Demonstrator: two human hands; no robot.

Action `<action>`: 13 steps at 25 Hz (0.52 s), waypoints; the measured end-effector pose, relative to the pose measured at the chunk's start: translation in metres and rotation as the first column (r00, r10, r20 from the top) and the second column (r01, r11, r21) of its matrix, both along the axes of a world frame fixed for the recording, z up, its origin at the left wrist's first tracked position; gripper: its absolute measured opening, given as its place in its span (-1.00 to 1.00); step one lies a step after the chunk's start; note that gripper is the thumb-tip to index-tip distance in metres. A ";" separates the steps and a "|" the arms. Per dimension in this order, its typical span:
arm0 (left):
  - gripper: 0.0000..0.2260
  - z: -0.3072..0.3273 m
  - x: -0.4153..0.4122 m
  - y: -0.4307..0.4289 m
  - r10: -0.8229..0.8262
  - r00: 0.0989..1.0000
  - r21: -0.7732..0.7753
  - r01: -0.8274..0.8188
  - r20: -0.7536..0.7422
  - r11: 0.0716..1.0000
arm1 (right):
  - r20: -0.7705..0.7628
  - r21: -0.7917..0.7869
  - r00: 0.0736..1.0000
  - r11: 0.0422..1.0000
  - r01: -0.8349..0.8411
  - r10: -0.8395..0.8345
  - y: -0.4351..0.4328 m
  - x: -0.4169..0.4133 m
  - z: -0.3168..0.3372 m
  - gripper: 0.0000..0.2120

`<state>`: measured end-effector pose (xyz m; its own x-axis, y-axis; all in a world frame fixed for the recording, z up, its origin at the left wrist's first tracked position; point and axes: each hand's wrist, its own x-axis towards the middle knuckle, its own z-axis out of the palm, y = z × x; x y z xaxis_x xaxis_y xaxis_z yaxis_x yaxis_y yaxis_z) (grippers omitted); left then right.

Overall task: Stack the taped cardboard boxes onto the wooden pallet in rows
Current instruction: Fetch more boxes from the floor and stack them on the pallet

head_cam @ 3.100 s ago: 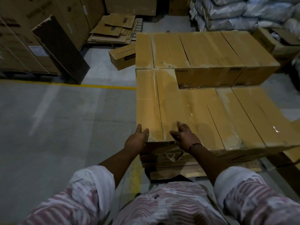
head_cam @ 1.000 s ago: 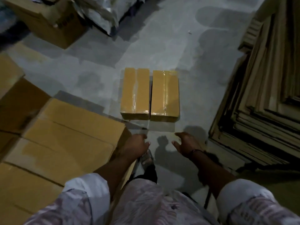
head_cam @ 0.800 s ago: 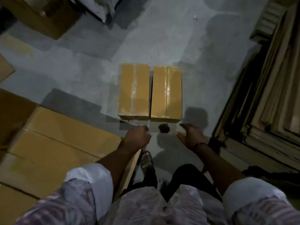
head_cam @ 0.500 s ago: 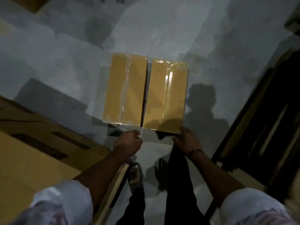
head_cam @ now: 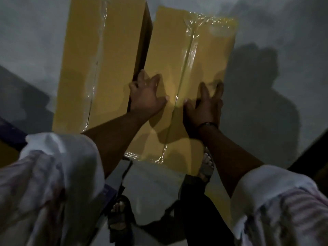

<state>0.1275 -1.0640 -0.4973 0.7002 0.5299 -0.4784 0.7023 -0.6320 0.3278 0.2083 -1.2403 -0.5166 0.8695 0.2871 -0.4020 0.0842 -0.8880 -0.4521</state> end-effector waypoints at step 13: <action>0.04 0.033 -0.012 0.013 0.064 0.990 -0.238 -0.093 -0.128 0.967 | -0.242 -0.074 0.970 0.997 -0.035 0.016 -0.019 -0.019 0.049 -0.21</action>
